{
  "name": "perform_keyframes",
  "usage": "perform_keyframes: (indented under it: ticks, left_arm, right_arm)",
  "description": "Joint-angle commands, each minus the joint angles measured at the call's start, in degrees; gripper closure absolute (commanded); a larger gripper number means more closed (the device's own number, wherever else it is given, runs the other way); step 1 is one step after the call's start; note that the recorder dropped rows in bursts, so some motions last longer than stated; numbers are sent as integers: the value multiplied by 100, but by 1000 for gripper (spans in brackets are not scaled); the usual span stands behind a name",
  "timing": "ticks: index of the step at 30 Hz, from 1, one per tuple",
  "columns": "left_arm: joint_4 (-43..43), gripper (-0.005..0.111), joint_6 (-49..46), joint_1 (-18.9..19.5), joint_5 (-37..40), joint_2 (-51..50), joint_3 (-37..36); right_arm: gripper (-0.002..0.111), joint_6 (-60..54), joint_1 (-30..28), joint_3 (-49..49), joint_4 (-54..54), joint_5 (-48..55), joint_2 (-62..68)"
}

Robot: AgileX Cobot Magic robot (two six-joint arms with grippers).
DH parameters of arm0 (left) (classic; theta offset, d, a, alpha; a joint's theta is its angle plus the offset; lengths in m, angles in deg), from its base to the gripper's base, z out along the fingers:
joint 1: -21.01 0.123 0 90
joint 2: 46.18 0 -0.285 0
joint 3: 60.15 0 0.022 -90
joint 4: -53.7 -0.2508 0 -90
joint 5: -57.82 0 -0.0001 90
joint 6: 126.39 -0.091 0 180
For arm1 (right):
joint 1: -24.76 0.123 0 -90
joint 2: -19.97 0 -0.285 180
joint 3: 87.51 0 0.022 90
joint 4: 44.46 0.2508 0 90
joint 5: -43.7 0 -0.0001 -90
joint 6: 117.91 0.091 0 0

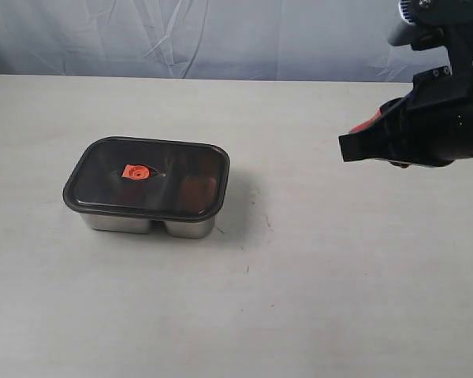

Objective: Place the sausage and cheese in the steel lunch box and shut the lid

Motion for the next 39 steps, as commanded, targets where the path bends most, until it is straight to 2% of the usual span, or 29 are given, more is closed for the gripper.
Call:
perform_keyframes:
  ticks: [1,3,6,7,9,12,18,24,39]
  left_arm:
    - [-8,107,48,3,6,48,-36]
    - [-8,107,48,3,6,48,-36]
    - [-20,107,48,3,6,49,-36]
    - [-20,107,48,3,6,49,-36]
    - [-20,107,48,3,6,49,-36]
    - [-20,107,48,3,6,49,-36]
    - [-20,107,48,3,6,49,-36]
    - [-20,107,48,3,6,49,-36]
    - [-18,107,36,3,6,49,-36]
  right_arm:
    - [109,-30,0,-34,187,-96,-47]
    - [109,-30,10,-34,199,-71,-127]
    - [109,-185,-124,-164,-515,-175,-800]
    - [109,-175,-336,-342,-630,-370,-1147]
    - [109,90,-1174,-920,-614,-922,-2023]
    - [109,255,-1981,-1571,-521,-1409,-2910]
    - [109,255,-3139,-2560,-356,-1142,-4550]
    - [109,206,-3193,-2901,-419,-691,-5148]
    - [109,277,-3193,-4022,-771,-865,-5836]
